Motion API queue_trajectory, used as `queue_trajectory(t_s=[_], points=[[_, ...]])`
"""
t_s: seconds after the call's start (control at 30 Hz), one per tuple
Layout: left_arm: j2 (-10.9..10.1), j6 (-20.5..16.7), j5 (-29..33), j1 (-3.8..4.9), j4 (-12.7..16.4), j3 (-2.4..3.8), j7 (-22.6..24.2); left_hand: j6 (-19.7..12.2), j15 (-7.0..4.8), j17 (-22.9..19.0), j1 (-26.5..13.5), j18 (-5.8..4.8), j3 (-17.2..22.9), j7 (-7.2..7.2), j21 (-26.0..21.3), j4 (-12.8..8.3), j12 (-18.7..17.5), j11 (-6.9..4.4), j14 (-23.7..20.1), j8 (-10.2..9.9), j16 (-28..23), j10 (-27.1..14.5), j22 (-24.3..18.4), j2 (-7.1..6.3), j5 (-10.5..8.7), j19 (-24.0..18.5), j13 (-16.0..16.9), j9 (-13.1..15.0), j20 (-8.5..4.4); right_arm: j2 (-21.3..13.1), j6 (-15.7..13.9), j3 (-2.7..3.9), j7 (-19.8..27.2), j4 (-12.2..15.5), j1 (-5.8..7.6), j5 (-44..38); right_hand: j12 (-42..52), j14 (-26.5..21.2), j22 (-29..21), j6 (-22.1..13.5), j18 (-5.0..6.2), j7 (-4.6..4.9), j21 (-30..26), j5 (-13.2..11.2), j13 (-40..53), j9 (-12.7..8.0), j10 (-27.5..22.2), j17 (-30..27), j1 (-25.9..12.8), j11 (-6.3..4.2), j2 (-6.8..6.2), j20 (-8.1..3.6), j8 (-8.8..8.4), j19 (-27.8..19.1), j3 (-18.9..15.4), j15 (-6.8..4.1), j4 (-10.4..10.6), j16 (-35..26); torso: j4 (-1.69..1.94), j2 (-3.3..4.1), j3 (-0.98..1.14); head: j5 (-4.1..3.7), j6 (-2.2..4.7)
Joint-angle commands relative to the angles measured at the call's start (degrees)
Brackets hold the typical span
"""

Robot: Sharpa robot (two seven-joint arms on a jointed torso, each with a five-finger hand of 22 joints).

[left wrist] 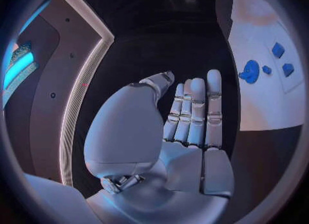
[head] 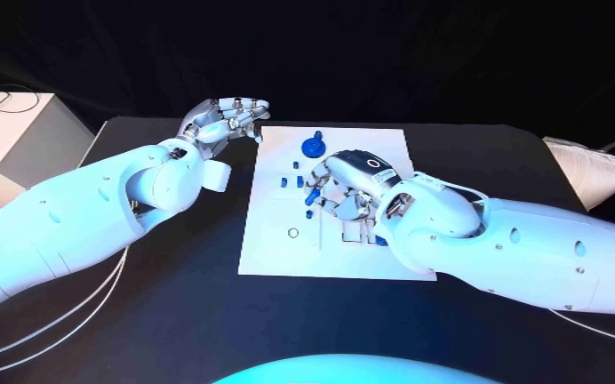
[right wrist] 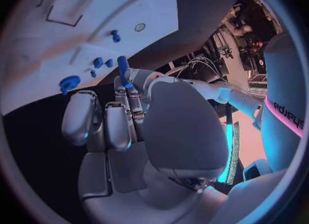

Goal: Assemble the parts on the task board

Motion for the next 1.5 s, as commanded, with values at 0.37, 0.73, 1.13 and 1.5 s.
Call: queue_trajectory(t_s=[0.37,0.73,1.13,1.5], points=[[0.1,1.0,0.5,0.00,0.2,-0.02,0.2,0.1,0.21,-0.1,0.5,0.37,-0.2,0.39,-0.3,0.1,-0.4,0.19,0.3,0.2,-0.4,0.4,-0.1,-0.14,0.32,0.4,0.0,-0.1,0.16,4.0,2.0,-0.60,2.1,-2.1,-2.69,-1.8,0.3,0.7,-0.1,-0.3,-0.64,0.20,-0.1,0.3,0.3,1.0,3.1,0.0,-0.1,-2.67,0.72,-0.24,0.13,0.0,0.3,-0.45,-0.2,0.2,-0.01,0.12,0.02,1.26,-0.65],[-0.1,0.9,0.5,0.01,0.4,-0.03,0.2,0.2,0.20,0.0,0.6,0.37,-0.3,0.38,-0.3,0.1,-0.4,0.18,0.3,0.2,-0.4,0.4,-0.1,-0.13,0.31,0.4,-0.1,-0.1,0.15,5.4,3.9,-1.21,0.4,-3.8,-3.09,-2.8,0.3,0.7,-0.3,-0.4,-0.60,0.27,-0.3,0.4,0.2,1.1,3.0,-0.2,-0.4,-2.61,0.72,-0.22,0.17,-0.1,0.5,-0.41,-0.5,0.1,0.01,0.15,0.04,1.56,-1.06],[-0.2,0.9,0.5,0.01,0.4,-0.03,0.1,0.2,0.20,0.0,0.6,0.37,-0.3,0.38,-0.3,0.1,-0.4,0.18,0.3,0.2,-0.4,0.4,-0.1,-0.13,0.31,0.4,-0.1,-0.1,0.15,5.6,5.0,-1.34,-0.1,-3.7,-3.37,-3.5,0.3,0.6,-0.3,-0.5,-0.61,0.29,-0.3,0.5,0.2,1.2,3.0,-0.3,-0.4,-2.60,0.71,-0.21,0.20,-0.1,0.6,-0.40,-0.6,0.1,-0.06,0.14,0.08,1.85,-1.48],[-0.2,0.9,0.5,0.01,0.5,-0.03,0.1,0.2,0.20,0.0,0.6,0.37,-0.3,0.38,-0.3,0.1,-0.4,0.18,0.3,0.2,-0.4,0.4,-0.1,-0.13,0.31,0.4,-0.1,-0.1,0.15,5.7,5.4,-1.39,-0.4,-4.2,-3.55,-3.8,0.3,0.7,-0.2,-0.5,-0.63,0.31,-0.2,0.5,0.2,1.3,3.0,-0.2,-0.5,-2.59,0.71,-0.21,0.25,-0.1,0.7,-0.38,-0.8,0.1,0.01,0.09,0.05,1.93,-1.67]])
